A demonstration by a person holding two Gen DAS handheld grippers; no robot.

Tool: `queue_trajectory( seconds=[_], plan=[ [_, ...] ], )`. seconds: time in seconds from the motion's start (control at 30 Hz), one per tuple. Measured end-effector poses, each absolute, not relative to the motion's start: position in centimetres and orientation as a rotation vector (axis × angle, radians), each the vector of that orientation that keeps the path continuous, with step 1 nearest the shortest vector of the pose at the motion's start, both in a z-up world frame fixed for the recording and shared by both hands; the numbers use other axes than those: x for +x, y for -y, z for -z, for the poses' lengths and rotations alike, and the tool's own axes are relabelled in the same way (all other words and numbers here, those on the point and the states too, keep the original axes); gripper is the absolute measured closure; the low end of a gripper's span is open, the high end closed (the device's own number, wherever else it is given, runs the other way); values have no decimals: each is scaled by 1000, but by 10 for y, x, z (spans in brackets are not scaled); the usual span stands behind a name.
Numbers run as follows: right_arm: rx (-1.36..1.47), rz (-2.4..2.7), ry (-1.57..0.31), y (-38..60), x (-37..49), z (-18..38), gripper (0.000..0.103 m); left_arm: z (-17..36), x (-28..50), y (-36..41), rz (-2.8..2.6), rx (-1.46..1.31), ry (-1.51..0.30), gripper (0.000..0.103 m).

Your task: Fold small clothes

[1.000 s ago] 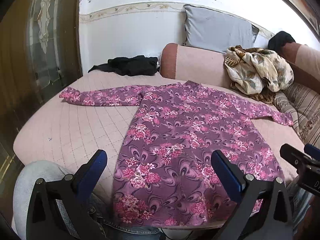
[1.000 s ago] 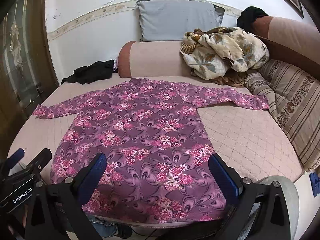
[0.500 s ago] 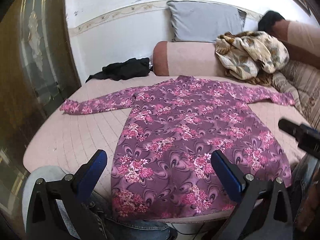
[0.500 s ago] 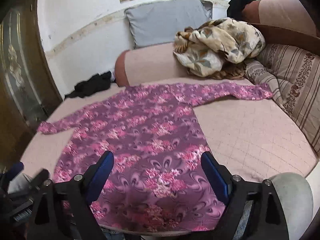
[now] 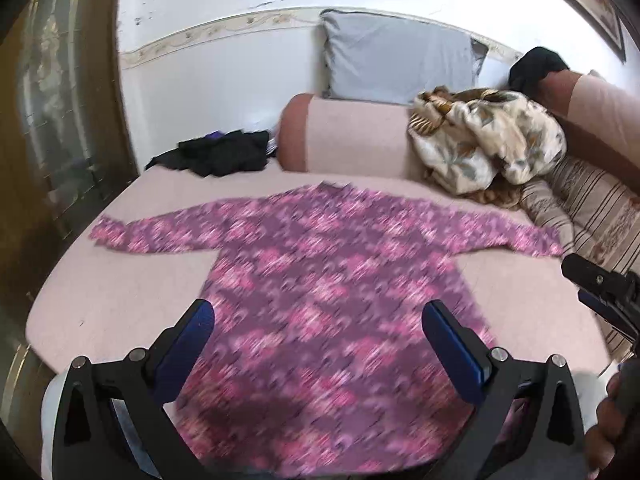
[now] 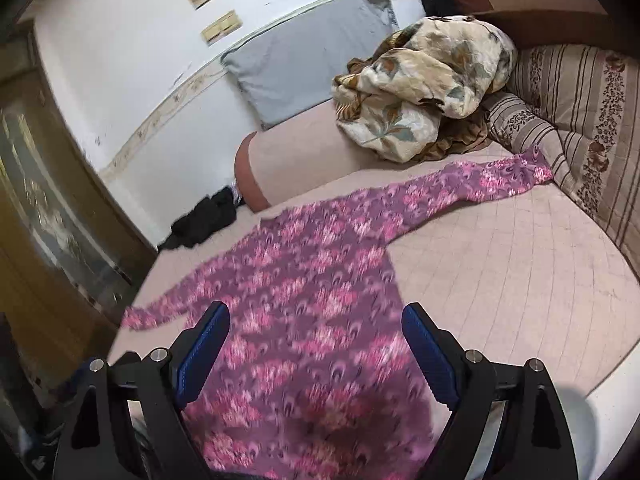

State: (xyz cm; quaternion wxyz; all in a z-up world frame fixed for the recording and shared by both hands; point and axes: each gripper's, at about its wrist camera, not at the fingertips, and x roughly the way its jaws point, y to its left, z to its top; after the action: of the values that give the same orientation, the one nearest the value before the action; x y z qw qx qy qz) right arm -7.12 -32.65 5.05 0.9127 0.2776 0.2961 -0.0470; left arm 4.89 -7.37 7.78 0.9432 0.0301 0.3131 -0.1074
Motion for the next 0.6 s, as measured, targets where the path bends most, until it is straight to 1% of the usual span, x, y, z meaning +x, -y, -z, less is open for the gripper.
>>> queue_trajectory(
  seconds=[0.13, 0.33, 0.4, 0.5, 0.6],
  plan=[
    [658, 119, -582, 383, -45, -65, 11, -85, 74, 117, 312, 91, -651, 0],
    [754, 222, -663, 467, 34, -72, 11, -79, 116, 171, 412, 110, -696, 0],
    [771, 243, -644, 499, 52, -73, 11, -75, 143, 192, 452, 98, -744, 0],
    [843, 272, -655, 550, 70, -52, 12, -67, 182, 223, 468, 111, -805, 0],
    [845, 336, -694, 593, 81, -20, 15, -50, 218, 253, 503, 100, -854, 0]
  ],
)
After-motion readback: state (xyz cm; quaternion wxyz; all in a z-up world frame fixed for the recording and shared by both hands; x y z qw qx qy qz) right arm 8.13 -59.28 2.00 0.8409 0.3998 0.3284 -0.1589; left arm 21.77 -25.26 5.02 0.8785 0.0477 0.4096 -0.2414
